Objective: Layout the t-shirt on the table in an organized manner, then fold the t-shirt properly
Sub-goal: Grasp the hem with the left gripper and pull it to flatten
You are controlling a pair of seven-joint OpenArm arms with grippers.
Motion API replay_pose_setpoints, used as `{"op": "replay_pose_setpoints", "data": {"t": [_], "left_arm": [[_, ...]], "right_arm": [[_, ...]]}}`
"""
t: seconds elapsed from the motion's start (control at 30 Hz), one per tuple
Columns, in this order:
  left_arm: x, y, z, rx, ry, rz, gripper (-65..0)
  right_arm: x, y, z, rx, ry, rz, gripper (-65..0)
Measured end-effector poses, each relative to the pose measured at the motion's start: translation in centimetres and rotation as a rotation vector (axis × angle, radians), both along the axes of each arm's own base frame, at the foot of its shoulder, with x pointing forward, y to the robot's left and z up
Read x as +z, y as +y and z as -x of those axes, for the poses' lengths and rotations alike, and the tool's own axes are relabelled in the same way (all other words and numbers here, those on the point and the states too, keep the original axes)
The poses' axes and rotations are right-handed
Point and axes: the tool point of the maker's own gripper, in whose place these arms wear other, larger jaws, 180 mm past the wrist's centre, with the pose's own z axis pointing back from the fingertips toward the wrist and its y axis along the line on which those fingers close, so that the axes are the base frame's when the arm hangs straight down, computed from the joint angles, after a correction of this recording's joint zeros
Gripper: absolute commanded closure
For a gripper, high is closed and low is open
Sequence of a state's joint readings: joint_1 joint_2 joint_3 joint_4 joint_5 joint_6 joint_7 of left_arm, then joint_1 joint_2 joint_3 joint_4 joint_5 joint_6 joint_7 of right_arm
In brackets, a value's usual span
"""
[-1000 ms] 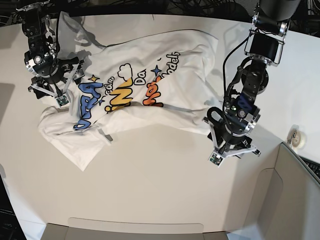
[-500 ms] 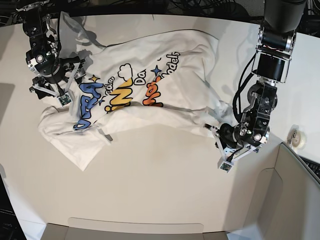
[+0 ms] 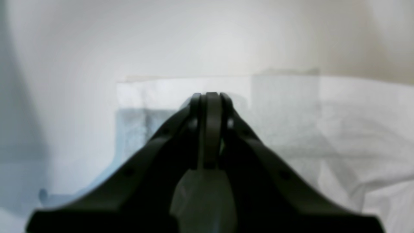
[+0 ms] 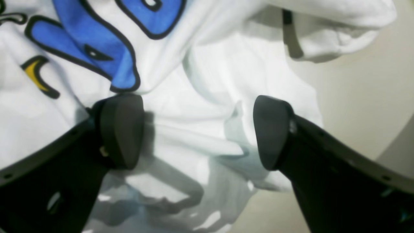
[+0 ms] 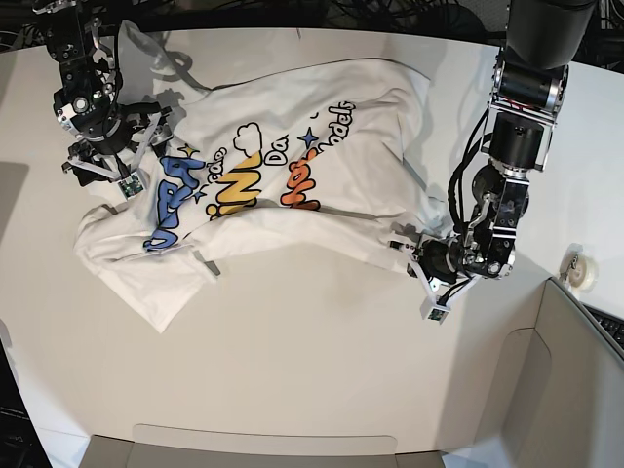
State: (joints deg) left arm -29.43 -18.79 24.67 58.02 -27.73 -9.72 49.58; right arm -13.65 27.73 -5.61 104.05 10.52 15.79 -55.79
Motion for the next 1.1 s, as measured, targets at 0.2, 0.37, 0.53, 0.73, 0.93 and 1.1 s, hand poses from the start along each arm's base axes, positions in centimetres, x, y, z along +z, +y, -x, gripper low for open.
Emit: {"op": "replay_pose_setpoints", "data": {"t": [0.2,0.37,0.53,0.73,0.93,1.1], "left_arm": [[-0.9,3.6,-1.0,0.206,-0.024,-0.016,-3.0],[-0.3,9.3,-1.3,0.45,-0.072,-0.129,-3.0],[0.3,11.0,-1.0,0.563,-0.081,-0.163,-3.9],[8.8,10.1,-2.1,0.577,-0.265,0.092,-28.6],[15.6,9.3,-1.5,0.561,-0.337,0.23,-36.5],[16.3,6.8,3.4,0.463,-0.257,0.294,-35.2]], "right_arm": [[-0.2,0.2,0.3,0.002,0.003,-0.01,-52.2],[-0.2,0.3,0.4,0.003,0.003,-0.017,-52.2],[-0.1,0.3,0.4,0.003,0.002,-0.016,-52.2],[0.1,0.3,0.3,0.001,0.002,-0.012,-52.2],[1.3,-0.5,1.3,-0.024,0.036,-0.001,-52.2],[5.3,-3.1,-0.1,-0.084,-0.067,0.059,-52.2]]}}
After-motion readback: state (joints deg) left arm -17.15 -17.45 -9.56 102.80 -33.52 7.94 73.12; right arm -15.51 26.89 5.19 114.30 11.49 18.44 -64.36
